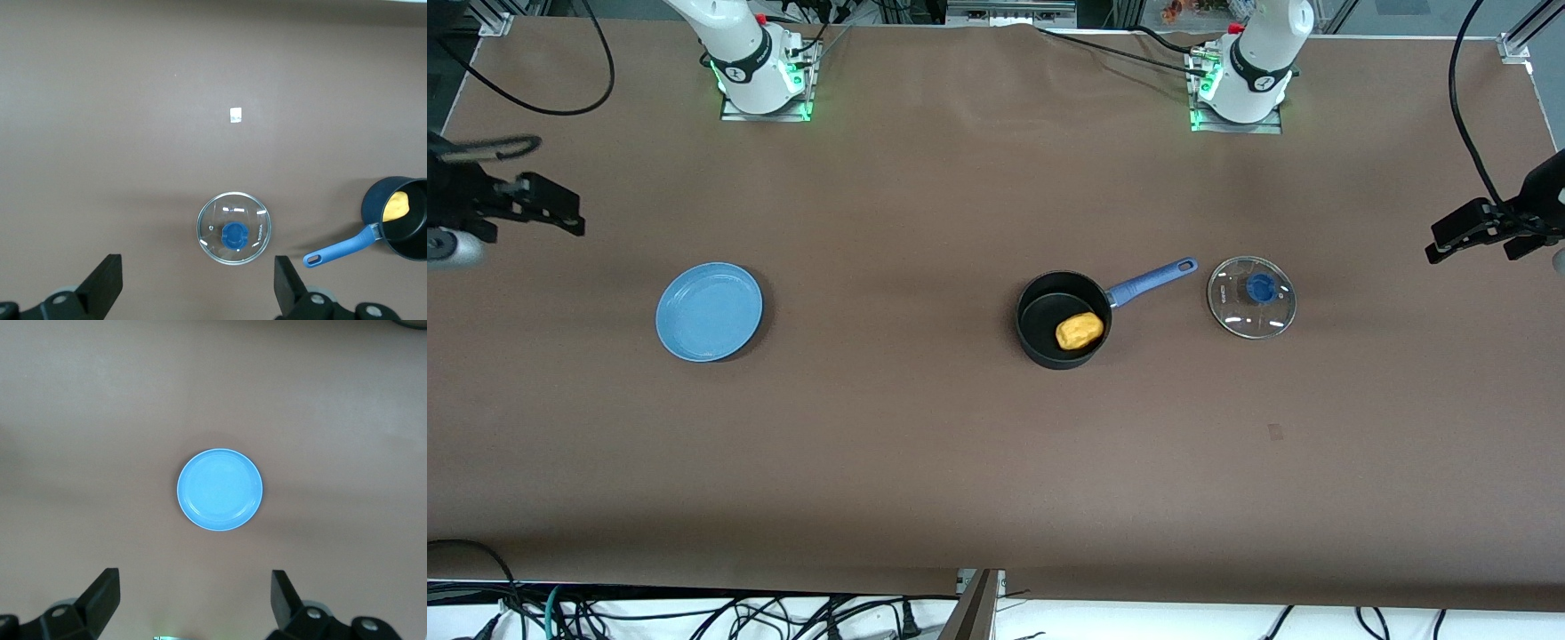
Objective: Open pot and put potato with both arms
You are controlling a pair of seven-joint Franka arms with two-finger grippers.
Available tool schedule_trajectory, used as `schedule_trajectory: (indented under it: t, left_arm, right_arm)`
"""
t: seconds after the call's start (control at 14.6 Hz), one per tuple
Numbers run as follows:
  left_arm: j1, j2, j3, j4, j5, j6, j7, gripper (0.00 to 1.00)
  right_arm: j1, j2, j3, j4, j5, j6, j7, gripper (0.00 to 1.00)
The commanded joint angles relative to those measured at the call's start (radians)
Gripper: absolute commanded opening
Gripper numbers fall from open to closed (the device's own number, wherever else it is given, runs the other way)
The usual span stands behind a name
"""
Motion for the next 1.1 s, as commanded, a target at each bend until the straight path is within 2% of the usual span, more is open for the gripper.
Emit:
schedule_trajectory:
  t: [0.0,0.21,1.03]
  left_arm:
    - [-0.003,0.025,0.000,0.061,-0.016,-0.024,0.018,1.00]
    - [-0.003,0.025,0.000,0.063,-0.016,-0.024,0.013,1.00]
    - [-0.004,0.026,-0.003,0.066,-0.019,-0.021,0.016,1.00]
  right_arm:
    - [-0.008,-0.046,0.000,-0.077,-0.014,0.017,-0.046,1.00]
    - [-0.008,-0.049,0.000,-0.093,-0.014,0.008,-0.100,1.00]
    - [-0.008,-0.029,-0.003,-0.084,-0.017,-0.023,-0.098,1.00]
